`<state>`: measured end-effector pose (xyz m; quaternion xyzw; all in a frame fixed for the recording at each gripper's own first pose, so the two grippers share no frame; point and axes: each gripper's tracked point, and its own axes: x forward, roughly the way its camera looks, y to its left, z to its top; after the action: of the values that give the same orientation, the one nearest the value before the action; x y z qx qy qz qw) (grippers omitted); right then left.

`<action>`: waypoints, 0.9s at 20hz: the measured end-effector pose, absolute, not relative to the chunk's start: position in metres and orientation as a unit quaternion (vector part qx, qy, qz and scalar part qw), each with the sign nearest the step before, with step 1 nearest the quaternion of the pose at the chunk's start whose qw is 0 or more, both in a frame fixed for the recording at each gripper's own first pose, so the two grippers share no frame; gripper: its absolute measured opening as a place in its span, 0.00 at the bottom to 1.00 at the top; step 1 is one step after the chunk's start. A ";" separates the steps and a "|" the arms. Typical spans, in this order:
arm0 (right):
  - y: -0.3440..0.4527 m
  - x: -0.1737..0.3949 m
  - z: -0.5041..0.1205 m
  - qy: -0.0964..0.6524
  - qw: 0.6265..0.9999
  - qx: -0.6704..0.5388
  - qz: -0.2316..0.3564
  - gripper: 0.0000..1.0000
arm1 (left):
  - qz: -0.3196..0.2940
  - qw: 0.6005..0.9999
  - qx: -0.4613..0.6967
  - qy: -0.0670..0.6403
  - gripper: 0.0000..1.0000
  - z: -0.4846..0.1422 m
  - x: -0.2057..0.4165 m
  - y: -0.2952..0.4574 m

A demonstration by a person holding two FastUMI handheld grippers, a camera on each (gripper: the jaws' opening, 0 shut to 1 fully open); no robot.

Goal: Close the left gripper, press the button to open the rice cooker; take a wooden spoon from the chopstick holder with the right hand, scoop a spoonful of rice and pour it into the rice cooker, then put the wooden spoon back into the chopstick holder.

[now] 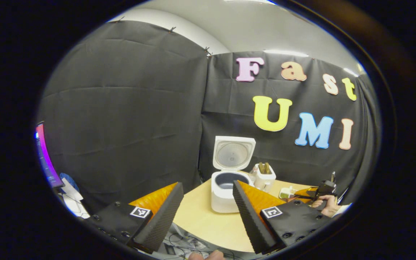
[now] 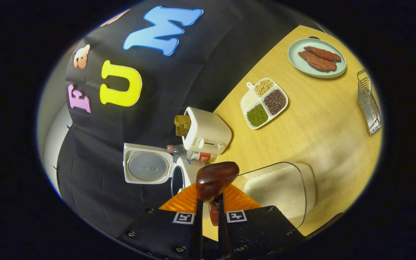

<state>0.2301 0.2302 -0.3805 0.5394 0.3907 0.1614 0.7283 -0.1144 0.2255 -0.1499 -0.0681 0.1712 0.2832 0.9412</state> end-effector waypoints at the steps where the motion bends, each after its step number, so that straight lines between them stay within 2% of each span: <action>1: 0.234 0.232 -0.373 0.387 0.729 0.539 0.167 0.18 | 0.285 0.941 -0.069 0.171 0.94 -0.151 -0.118 0.226; 8: 0.290 0.253 -0.293 0.359 0.707 0.569 0.217 0.17 | 0.307 0.934 -0.073 0.165 0.92 -0.148 -0.133 0.240; 10: 0.318 0.267 -0.272 0.348 0.708 0.568 0.235 0.18 | 0.318 0.931 -0.069 0.164 1.00 -0.148 -0.139 0.245; 11: 0.334 0.274 -0.264 0.348 0.707 0.566 0.243 0.18 | 0.322 0.930 -0.069 0.163 0.92 -0.147 -0.145 0.250; 12: 0.350 0.281 -0.259 0.345 0.707 0.565 0.249 0.18 | 0.327 0.928 -0.070 0.164 0.96 -0.147 -0.149 0.254; 14: 0.382 0.300 -0.254 0.340 0.718 0.549 0.259 0.18 | 0.337 0.924 -0.068 0.164 1.00 -0.147 -0.155 0.259; 18: 0.443 0.326 -0.279 0.349 0.770 0.460 0.271 0.18 | 0.360 0.917 -0.057 0.166 0.92 -0.142 -0.165 0.274</action>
<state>0.3256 0.4432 -0.2789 0.4595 0.3488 0.2712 0.7705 -0.1651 0.2740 -0.1416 -0.0565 0.1660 0.3595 0.9165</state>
